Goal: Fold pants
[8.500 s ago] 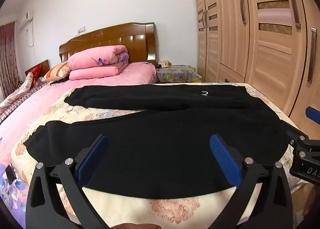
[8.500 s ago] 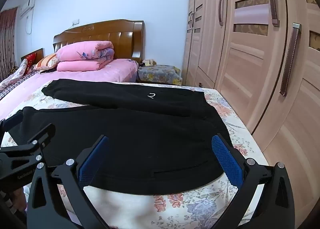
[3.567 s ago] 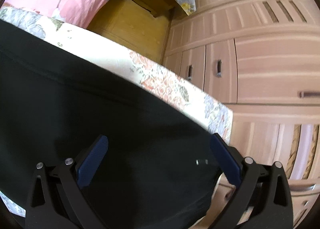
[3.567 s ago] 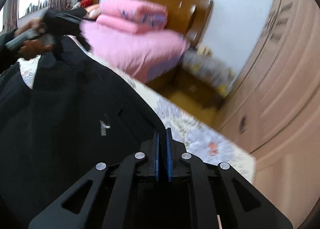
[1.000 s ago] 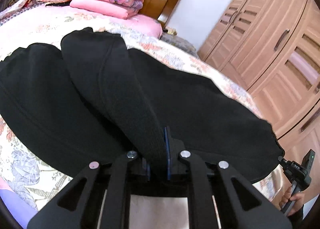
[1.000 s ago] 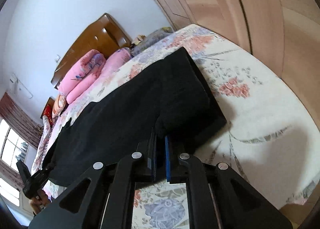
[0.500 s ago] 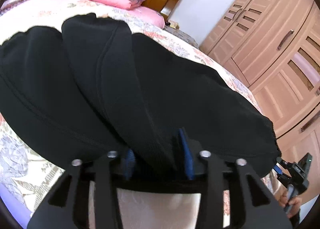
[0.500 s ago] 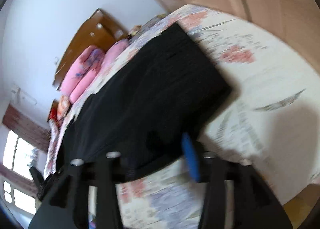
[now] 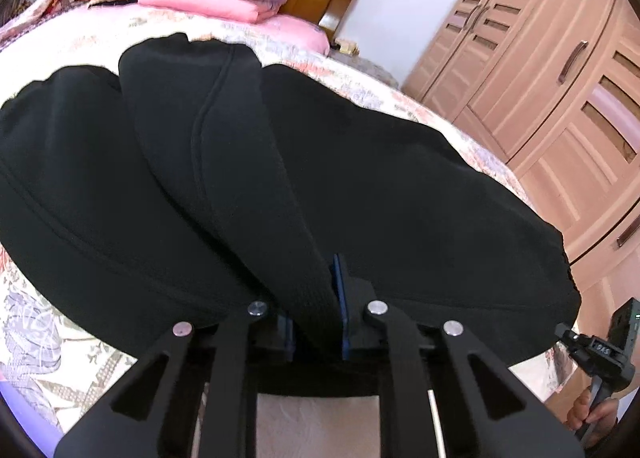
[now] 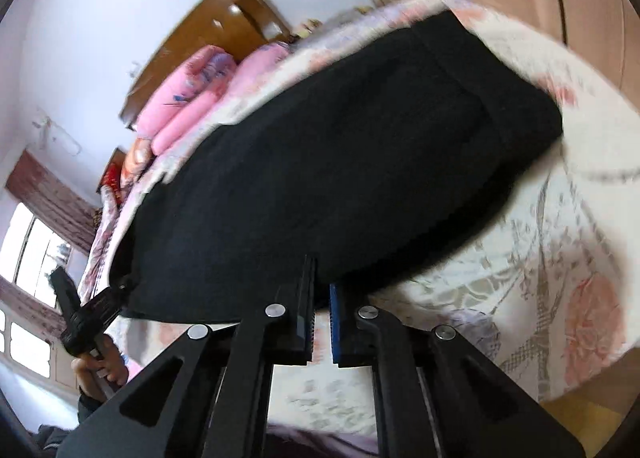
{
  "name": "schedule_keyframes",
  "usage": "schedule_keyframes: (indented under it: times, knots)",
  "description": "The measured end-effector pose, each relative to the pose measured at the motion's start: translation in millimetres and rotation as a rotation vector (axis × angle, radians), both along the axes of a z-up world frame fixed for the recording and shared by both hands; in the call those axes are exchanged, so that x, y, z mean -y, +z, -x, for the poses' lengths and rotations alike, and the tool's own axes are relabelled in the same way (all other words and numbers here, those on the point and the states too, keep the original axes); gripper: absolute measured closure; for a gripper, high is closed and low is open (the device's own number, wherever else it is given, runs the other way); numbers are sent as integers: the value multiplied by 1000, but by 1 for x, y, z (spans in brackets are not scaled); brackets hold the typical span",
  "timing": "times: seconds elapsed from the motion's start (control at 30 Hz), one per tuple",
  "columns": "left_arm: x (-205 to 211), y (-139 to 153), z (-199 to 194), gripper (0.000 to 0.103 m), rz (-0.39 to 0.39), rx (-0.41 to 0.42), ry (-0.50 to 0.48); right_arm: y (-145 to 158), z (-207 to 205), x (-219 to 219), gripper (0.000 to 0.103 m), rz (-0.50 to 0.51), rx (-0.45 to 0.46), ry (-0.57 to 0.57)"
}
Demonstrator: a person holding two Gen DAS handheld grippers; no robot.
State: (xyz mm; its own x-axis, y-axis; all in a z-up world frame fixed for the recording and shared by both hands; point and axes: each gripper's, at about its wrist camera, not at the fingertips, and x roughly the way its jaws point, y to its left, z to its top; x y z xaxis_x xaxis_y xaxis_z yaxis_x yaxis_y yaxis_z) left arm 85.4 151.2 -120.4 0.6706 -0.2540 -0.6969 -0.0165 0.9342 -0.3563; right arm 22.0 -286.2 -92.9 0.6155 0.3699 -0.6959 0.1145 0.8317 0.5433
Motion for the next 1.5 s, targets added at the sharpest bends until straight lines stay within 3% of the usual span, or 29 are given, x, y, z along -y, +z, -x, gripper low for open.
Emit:
schedule_keyframes:
  times: [0.13,0.33,0.37,0.4,0.43,0.5,0.57,0.63,0.7,0.77,0.87,0.93,1.0,1.1,1.17,1.23,1.37,1.5]
  knots:
    - [-1,7,5,88,-3,16,1,15,6,-4,98,29,34,0]
    - [1,9,9,82,-55,20,4,-2,6,3,101,-9,13,-10]
    - [0,13,10,78,-60,15,5,3,7,4,96,4,0,6]
    - [-3,21,15,66,-84,11,26,8,9,4,82,22,-15,19]
    - [-6,33,23,50,-140,22,70,14,12,2,76,56,-32,31]
    - [-8,61,40,30,-257,123,164,37,17,-3,67,174,-8,49]
    - [-2,97,46,27,-301,240,176,66,12,-14,60,328,77,74]
    - [23,126,22,25,-281,271,59,87,-13,-32,53,431,155,133]
    - [70,136,-27,19,-212,207,-153,94,-46,-50,26,510,182,196]
    - [124,124,-86,19,-128,82,-355,91,-83,-68,25,607,197,254]
    - [176,90,-154,22,-126,-65,-461,76,-143,-86,25,646,140,332]
    - [191,71,-181,30,-143,-106,-486,63,-178,-90,25,656,94,372]
    - [199,51,-197,30,-134,-141,-514,47,-204,-89,25,642,45,425]
    - [200,38,-204,28,-169,-87,-513,16,-219,-83,23,652,-58,447]
    - [196,32,-204,25,-210,-63,-521,13,-210,-65,23,604,-54,449]
    - [196,22,-205,19,-243,-13,-536,14,-201,-52,22,593,-67,435]
    - [206,20,-208,15,-291,-8,-535,18,-183,-36,23,596,-82,387]
    - [209,18,-210,14,-309,-5,-537,42,-171,-42,17,614,-11,334]
